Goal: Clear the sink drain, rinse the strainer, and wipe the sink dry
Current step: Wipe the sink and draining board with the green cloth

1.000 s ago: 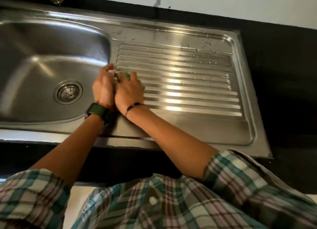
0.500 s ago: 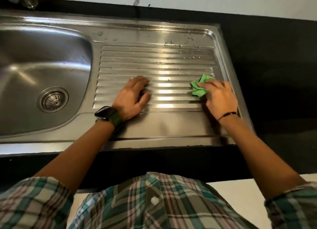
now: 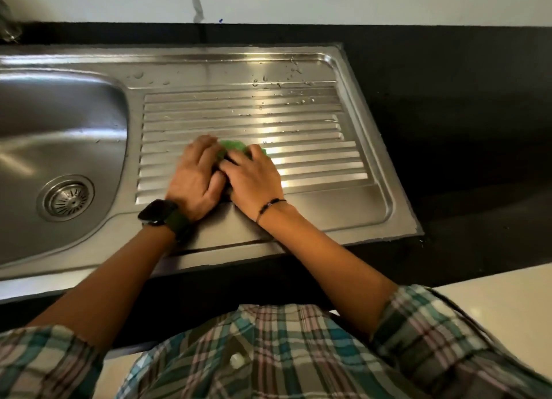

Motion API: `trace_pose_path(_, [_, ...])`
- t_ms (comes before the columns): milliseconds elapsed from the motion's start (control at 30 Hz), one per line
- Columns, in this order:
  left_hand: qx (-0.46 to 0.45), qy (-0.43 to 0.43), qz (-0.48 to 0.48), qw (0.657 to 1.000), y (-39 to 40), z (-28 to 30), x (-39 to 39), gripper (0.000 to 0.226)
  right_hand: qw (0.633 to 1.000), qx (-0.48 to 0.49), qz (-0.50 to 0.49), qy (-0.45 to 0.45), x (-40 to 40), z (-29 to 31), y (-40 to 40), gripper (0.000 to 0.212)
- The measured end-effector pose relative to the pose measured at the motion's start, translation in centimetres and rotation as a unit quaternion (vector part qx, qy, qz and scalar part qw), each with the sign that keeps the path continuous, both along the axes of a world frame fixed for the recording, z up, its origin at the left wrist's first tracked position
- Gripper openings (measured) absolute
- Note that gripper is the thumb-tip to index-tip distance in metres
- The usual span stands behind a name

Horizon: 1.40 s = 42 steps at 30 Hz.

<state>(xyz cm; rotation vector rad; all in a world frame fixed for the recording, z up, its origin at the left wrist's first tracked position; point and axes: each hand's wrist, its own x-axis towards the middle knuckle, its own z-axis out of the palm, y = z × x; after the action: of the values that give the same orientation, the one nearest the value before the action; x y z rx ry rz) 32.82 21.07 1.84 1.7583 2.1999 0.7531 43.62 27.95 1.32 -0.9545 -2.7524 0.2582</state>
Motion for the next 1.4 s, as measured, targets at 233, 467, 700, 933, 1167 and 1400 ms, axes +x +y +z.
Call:
trace_pose_path(233, [-0.045,0.068,-0.038,0.996,0.2,-0.4,0.2,0.072,0.990,0.019,-0.136,-0.006,12.2,0.2,6.8,0.051])
trace_pose_path(467, [-0.058,0.076,-0.011,0.995,0.5,-0.5,0.4,0.070,0.967,0.035,-0.247,-0.055,12.7,0.4,9.3,0.041])
trace_pose_path(700, [-0.061,0.072,0.010,0.995,1.4,-0.1,0.6,0.070,0.975,0.020,-0.216,-0.041,5.1,0.9,6.5,0.037])
trace_pose_path(933, [-0.053,0.049,0.092,0.993,1.0,-0.1,0.2,0.058,0.998,0.000,-0.055,-0.037,-1.1,0.5,3.2,0.034])
trace_pose_path(1167, [-0.068,0.049,0.140,0.987,-0.4,-0.1,-2.3,0.049,0.981,0.018,-0.193,-0.025,11.8,1.0,12.1,0.042])
trace_pose_path(1400, [-0.099,0.061,0.114,0.987,0.3,0.0,-4.5,0.059,0.971,0.017,-0.236,-0.031,6.7,0.5,10.3,0.039])
